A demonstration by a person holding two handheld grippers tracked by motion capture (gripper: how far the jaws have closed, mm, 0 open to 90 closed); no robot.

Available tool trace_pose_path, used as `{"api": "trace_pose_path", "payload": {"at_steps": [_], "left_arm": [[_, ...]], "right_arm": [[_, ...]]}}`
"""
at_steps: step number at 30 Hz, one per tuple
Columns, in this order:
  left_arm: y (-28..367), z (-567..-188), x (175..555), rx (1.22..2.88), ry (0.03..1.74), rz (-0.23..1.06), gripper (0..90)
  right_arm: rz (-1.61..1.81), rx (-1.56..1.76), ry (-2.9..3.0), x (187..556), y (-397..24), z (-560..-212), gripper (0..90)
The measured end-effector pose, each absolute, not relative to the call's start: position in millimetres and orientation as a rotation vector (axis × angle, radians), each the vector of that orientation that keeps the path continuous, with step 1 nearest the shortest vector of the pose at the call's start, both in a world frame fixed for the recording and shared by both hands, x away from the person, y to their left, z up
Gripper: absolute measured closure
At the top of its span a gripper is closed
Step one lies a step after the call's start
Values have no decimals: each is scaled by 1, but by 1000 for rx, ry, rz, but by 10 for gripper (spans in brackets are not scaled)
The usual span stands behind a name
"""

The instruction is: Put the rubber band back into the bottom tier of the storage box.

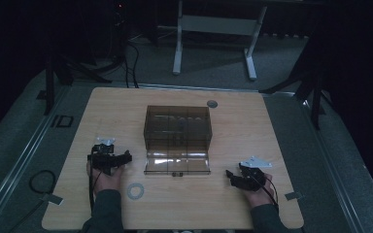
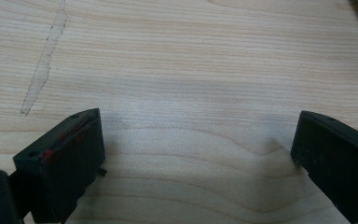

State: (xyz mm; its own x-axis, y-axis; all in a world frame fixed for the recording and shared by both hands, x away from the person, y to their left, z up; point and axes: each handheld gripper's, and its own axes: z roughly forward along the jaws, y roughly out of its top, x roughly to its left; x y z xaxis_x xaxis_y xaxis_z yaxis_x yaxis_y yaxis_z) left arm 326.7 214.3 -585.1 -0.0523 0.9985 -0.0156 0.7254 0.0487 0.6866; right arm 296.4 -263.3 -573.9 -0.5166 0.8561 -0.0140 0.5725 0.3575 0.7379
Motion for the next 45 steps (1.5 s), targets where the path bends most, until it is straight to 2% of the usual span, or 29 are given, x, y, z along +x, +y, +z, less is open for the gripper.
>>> {"api": "trace_pose_path", "payload": {"at_steps": [2, 3, 5, 10, 11, 13, 16, 21, 27, 40, 45], "left_arm": [[215, -585, 325, 1715, 1832, 720, 91], [216, -584, 322, 1710, 1823, 733, 91], [219, -582, 319, 1716, 1812, 729, 235], [222, -579, 318, 1758, 1795, 695, 278], [223, -577, 316, 1770, 1793, 688, 315], [224, -575, 313, 1783, 1796, 687, 447], [224, -568, 306, 1841, 1763, 727, 522], [231, -555, 297, 1875, 1709, 679, 564], [236, -544, 288, 1907, 1651, 558, 575], [229, -528, 281, 1975, 1546, 483, 566], [225, -522, 278, 2028, 1500, 444, 604]], "right_arm": [[971, 1247, 2227, 296, -263, -574, 353], [971, 1247, 2227, 296, -263, -574, 353], [971, 1247, 2227, 296, -263, -574, 353], [971, 1247, 2227, 296, -263, -574, 353], [971, 1247, 2227, 296, -263, -574, 353], [971, 1247, 2227, 296, -263, -574, 353], [971, 1247, 2227, 297, -263, -574, 352], [971, 1247, 2227, 297, -263, -574, 352], [971, 1248, 2227, 297, -263, -574, 352], [971, 1248, 2226, 297, -263, -574, 348], [971, 1251, 2225, 297, -262, -574, 345]]}}
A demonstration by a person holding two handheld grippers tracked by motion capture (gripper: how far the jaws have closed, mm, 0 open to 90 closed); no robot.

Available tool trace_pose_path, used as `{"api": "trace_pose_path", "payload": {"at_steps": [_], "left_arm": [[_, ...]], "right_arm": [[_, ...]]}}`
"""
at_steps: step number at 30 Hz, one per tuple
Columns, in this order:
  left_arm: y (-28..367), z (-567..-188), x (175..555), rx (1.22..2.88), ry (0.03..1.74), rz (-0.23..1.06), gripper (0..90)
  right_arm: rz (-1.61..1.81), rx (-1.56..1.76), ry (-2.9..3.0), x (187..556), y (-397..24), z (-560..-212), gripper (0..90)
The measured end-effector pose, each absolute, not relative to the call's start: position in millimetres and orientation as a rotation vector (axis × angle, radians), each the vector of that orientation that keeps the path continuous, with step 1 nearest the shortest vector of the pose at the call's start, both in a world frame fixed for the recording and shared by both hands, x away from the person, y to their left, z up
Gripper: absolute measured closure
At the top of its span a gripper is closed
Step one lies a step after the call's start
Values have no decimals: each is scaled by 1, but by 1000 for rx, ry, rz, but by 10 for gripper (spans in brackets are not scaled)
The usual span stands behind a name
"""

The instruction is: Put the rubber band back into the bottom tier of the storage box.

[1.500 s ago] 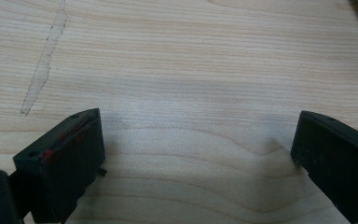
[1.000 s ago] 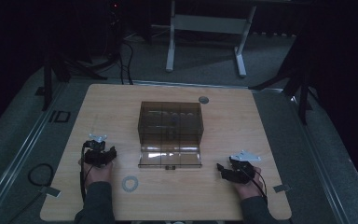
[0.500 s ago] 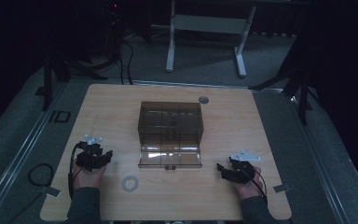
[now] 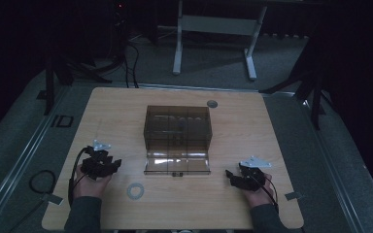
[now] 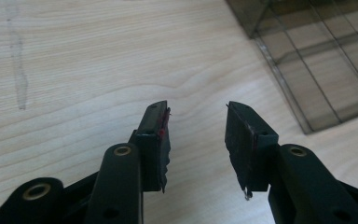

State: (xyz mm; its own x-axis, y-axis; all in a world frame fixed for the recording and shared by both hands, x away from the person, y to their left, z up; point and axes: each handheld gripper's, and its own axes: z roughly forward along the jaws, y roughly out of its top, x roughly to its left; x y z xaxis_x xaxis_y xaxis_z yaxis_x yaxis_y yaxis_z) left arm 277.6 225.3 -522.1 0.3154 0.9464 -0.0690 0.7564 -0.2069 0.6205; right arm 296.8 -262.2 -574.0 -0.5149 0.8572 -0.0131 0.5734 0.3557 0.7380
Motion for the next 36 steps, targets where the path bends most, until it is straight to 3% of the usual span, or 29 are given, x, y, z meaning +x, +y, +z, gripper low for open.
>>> {"api": "trace_pose_path", "payload": {"at_steps": [36], "left_arm": [[201, -506, 274, 2333, 1287, 309, 628]], "right_arm": [[968, 1247, 2227, 297, -262, -574, 342]]}}
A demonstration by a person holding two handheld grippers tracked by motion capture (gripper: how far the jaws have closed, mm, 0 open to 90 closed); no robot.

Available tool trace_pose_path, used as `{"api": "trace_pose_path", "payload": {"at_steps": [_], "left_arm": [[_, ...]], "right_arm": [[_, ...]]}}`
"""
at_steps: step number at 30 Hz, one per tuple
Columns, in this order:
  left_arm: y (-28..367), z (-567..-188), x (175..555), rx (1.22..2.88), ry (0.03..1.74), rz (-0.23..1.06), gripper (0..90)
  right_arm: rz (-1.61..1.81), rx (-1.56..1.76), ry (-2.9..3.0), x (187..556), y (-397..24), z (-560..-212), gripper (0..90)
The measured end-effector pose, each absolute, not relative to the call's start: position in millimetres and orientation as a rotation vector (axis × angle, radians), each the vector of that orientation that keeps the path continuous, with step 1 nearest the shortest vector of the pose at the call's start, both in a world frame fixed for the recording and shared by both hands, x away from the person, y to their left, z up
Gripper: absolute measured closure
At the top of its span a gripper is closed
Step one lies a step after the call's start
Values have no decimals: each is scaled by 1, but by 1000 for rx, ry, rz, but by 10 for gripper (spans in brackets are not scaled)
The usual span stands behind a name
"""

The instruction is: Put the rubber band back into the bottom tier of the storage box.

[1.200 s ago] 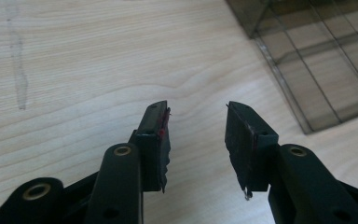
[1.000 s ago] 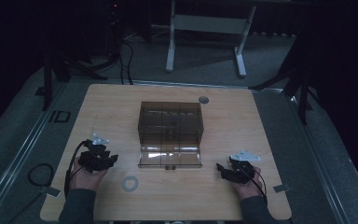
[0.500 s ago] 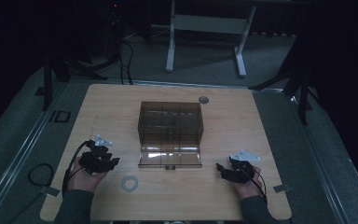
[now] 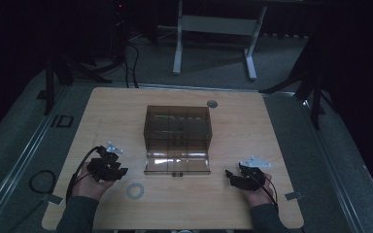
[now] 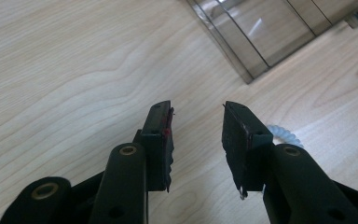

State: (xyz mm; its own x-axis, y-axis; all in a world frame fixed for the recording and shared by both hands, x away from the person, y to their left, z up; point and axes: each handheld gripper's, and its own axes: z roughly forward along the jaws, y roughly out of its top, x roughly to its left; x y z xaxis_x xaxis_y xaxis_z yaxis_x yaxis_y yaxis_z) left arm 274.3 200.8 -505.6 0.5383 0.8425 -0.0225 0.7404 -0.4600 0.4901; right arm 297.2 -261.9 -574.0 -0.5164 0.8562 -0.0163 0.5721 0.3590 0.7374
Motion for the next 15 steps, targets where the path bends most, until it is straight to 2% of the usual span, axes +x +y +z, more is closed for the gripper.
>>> {"api": "trace_pose_path", "payload": {"at_steps": [15], "left_arm": [[187, -508, 278, 2430, 1238, 211, 660]], "right_arm": [[968, 1244, 2227, 297, -262, -574, 341]]}}
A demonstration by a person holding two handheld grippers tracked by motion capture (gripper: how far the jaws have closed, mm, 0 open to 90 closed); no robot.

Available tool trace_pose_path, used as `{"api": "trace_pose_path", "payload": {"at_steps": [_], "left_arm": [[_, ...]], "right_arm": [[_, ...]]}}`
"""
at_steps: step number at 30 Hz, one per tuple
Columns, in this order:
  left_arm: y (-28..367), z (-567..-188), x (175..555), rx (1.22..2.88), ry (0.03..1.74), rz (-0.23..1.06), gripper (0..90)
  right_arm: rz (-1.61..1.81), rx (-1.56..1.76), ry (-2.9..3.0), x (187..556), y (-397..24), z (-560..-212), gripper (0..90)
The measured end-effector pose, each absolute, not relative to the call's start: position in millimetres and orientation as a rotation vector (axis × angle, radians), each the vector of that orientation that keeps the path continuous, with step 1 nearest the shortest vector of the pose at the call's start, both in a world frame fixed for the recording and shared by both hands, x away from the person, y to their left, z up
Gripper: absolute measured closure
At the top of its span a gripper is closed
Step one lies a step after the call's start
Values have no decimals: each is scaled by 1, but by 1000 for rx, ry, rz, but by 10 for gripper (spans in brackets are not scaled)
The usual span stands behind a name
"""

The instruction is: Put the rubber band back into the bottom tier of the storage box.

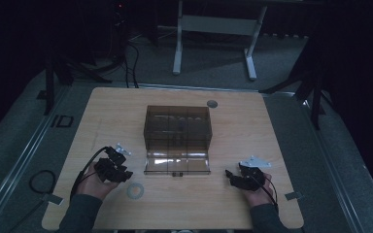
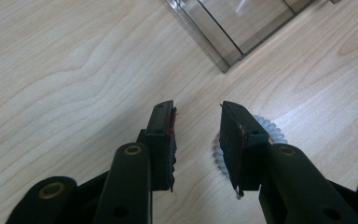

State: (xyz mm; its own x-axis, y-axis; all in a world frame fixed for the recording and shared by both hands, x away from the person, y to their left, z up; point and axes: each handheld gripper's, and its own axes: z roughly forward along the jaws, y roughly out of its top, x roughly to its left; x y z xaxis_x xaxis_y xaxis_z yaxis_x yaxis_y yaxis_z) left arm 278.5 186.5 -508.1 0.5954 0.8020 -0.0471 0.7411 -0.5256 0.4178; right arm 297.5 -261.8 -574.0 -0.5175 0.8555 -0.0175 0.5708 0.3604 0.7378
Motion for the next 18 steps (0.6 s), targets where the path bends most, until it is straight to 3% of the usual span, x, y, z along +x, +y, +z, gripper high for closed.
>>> {"api": "trace_pose_path", "payload": {"at_steps": [18], "left_arm": [[178, -513, 281, 2547, 1203, 129, 685]], "right_arm": [[968, 1244, 2228, 298, -262, -574, 341]]}}
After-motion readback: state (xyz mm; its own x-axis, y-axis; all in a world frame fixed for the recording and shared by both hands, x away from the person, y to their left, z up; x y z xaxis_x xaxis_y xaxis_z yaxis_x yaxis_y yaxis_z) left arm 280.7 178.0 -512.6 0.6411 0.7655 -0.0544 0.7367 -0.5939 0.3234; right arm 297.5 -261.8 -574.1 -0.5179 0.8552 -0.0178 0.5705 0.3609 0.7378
